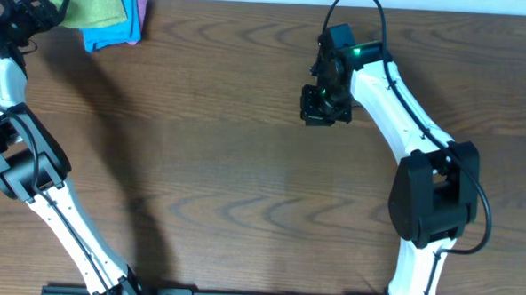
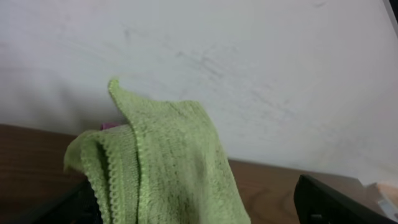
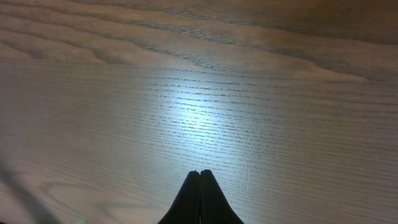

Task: Fold the cloth
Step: 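Lower the folded cloth onto the blue and pink cloths and release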

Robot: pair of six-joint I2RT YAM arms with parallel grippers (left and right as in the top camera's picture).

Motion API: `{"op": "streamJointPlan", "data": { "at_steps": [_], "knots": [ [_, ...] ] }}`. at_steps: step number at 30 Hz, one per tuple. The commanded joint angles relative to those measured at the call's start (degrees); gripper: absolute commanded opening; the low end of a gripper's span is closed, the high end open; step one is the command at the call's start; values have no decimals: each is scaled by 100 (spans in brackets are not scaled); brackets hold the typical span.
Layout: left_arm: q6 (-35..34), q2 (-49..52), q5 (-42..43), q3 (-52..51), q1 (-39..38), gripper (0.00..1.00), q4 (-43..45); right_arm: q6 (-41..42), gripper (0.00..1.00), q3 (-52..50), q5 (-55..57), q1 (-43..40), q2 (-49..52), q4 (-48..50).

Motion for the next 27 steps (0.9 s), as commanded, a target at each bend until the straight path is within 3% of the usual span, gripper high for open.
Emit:
{"op": "streamJointPlan", "data": {
  "at_steps": [1, 16, 27],
  "knots": [
    [-28, -11, 0, 149, -22, 95, 7, 103, 1, 63, 37, 44, -101, 9],
    [-48, -11, -1222, 149, 31, 95, -337, 101, 1, 63, 37, 140, -101, 4],
    [-48, -11, -1327, 149, 22, 95, -310, 144, 1, 63, 37, 140, -101, 138]
  ]
}}
